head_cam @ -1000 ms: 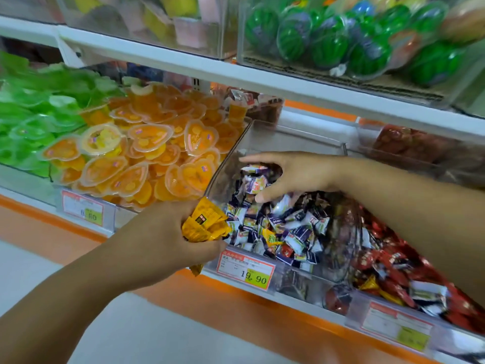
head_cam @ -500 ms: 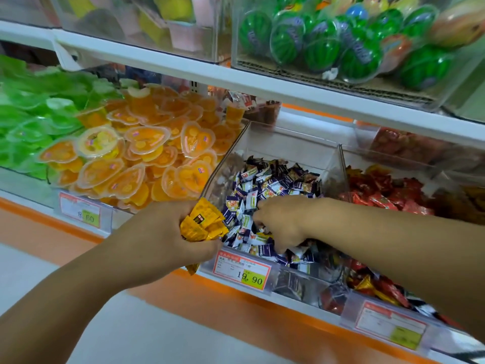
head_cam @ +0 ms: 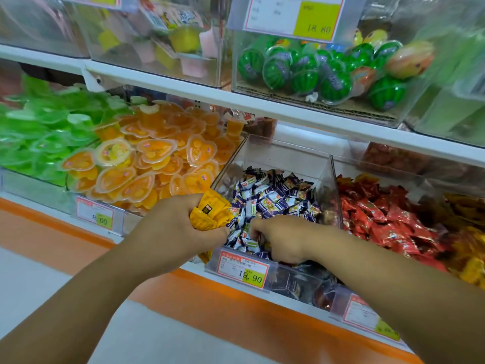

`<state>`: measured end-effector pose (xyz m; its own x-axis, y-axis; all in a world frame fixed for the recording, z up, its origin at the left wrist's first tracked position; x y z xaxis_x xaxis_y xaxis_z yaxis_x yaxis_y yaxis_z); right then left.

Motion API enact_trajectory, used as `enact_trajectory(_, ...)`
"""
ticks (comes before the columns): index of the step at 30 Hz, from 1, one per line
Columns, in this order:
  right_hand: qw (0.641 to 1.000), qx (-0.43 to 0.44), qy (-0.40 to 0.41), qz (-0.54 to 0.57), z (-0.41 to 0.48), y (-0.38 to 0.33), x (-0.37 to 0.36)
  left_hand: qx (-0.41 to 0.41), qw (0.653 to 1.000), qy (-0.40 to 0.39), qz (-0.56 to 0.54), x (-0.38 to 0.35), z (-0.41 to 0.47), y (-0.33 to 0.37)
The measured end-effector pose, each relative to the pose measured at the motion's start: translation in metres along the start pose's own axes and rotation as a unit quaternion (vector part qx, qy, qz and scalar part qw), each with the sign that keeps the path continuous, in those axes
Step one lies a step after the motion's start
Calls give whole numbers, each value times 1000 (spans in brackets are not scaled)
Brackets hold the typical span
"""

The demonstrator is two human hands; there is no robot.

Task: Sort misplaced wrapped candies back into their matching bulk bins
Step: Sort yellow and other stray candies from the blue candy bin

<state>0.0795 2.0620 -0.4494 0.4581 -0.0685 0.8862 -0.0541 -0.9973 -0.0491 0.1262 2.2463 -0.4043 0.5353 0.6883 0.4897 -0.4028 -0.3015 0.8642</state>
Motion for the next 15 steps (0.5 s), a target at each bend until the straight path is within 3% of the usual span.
enact_trajectory(4, 988, -12, 103, 118, -7, 8, 14, -2, 1000, -10, 2, -3, 1, 4)
enact_trajectory(7, 948, -21, 140, 286, -23, 16, 29, 13, 1000, 2, 17, -6, 2, 6)
enact_trajectory(15, 880, 35, 230, 415, -41, 21, 49, 17, 999, 35, 21, -17, 12, 14)
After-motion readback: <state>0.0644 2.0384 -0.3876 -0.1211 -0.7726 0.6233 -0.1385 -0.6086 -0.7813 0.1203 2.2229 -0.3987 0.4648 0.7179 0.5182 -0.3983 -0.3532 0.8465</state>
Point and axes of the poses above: each hand's wrist, its own z-axis towards the middle knuckle, its own x-axis out of the back of the hand, y = z × x, the point moved 4 cm from there along z, towards the middle knuckle, and after that the axes turned 4 degrees about -z, right-handed, at the moved point
